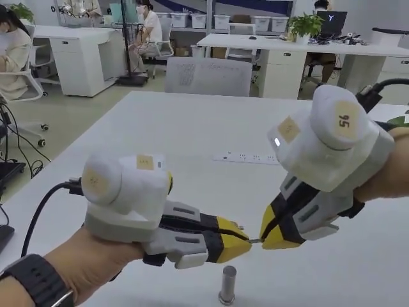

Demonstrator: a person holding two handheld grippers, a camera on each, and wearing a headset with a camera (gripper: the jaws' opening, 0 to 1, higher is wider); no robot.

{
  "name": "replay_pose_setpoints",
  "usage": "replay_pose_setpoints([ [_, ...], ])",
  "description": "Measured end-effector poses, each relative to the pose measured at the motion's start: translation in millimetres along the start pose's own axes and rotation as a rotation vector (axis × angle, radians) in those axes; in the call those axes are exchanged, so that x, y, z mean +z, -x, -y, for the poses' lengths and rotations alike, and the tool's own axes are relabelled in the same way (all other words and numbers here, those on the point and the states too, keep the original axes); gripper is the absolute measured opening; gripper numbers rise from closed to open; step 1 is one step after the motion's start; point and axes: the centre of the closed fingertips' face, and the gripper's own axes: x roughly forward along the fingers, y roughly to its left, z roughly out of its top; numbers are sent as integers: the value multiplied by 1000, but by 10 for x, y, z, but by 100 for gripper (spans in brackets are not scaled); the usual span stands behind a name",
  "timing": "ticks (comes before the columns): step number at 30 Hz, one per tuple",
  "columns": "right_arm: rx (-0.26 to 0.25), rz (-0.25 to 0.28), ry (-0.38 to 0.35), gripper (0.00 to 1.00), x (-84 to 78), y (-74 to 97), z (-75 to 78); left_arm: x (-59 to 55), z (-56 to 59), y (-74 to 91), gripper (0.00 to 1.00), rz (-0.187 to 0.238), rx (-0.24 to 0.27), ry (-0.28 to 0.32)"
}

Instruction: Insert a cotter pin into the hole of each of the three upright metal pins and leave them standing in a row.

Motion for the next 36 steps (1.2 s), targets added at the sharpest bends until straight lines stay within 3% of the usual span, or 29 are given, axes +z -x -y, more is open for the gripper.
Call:
replay_pose_setpoints([
  [2, 6, -2, 3, 10, 4, -9, -11, 0, -4, 0, 0, -3, 2, -4],
  [5, 6, -33, 16, 9, -40, -28, -3, -10, 0, -4, 0, -12, -1, -10],
  [17, 13, -54, 15, 5, -68, -43, 7, -22, 7, -22, 0, -36, -13, -8],
  [27, 2, -52, -25, 3, -68, -56, -2, -22, 6, -26, 0, -30, -8, 1],
  [32, -17, -47, -42, 2, -66, -42, 26, 0, -30, -32, 1, -17, 14, -40],
  [36, -28, -52, -49, 2, -84, -30, 40, -10, 17, -56, 16, -17, -7, -20],
])
